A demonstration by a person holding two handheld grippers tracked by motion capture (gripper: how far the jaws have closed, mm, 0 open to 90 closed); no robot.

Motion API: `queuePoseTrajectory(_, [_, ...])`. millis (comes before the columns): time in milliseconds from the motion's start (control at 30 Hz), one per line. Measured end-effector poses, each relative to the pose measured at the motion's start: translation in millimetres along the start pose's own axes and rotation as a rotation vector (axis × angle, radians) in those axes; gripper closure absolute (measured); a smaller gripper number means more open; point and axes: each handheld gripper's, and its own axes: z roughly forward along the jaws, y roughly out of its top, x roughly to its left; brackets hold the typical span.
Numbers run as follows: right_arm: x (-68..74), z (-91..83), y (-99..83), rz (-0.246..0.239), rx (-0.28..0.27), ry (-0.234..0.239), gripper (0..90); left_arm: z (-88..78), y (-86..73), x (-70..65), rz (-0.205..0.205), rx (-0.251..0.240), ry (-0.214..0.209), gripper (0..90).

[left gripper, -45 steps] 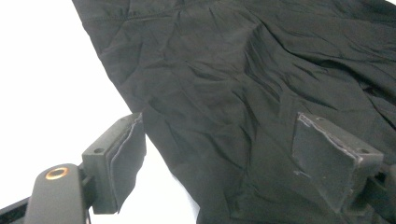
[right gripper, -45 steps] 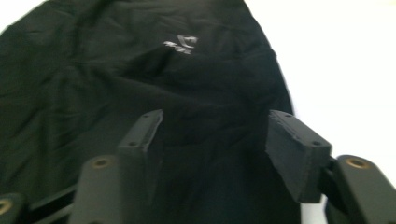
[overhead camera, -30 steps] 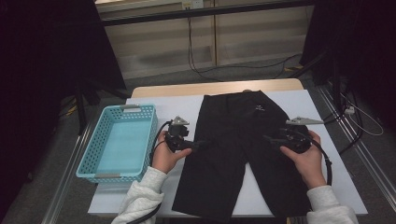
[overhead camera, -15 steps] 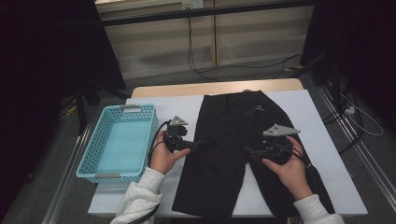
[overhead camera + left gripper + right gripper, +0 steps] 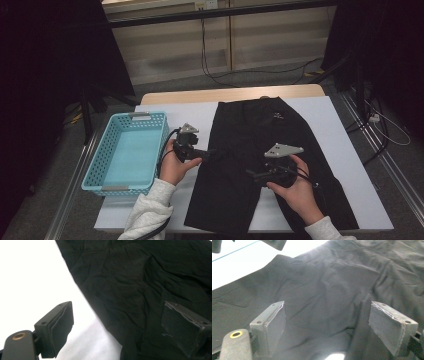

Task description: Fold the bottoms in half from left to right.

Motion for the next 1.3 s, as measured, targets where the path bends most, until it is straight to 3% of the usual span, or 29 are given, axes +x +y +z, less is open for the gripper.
queuePoseTrajectory(167, [13.9, 9.0, 4.6, -0.021, -0.004, 0.041, 14.6, -3.0, -2.2, 1.7, -0.001, -0.006, 0.005, 11.2])
queuePoseTrajectory(533, [42.3, 36.9, 8.3, -0.092, 0.043, 0.109, 17.0, -10.9, -8.7, 8.0, -0.021, -0.008, 0.029, 11.0])
queuePoseTrajectory(867, [56.2, 52.6, 11.7, -0.125, 0.060, 0.142, 21.1, -11.8, -14.3, 11.8, -0.031, 0.004, 0.048, 10.7])
queuePoseTrajectory(967, [65.1, 58.7, 14.1, -0.141, 0.057, 0.174, 26.3, -12.7, -14.8, 12.3, -0.036, 0.006, 0.052, 10.7])
queuePoseTrajectory(1133, [80.1, 69.4, 13.1, -0.177, 0.100, 0.236, 33.0, -12.3, -17.3, 12.5, -0.048, 0.002, 0.064, 10.6])
queuePoseTrajectory(1167, [82.0, 71.9, 12.7, -0.183, 0.105, 0.240, 34.5, -10.7, -18.2, 10.8, -0.076, -0.018, 0.067, 10.6])
queuePoseTrajectory(1267, [85.4, 75.2, 10.9, -0.211, 0.105, 0.213, 42.2, -12.2, -19.4, 11.3, -0.071, -0.015, 0.071, 10.7])
queuePoseTrajectory(1300, [85.1, 74.9, 10.2, -0.212, 0.099, 0.202, 49.2, -13.6, -19.3, 12.2, -0.052, -0.001, 0.071, 10.7])
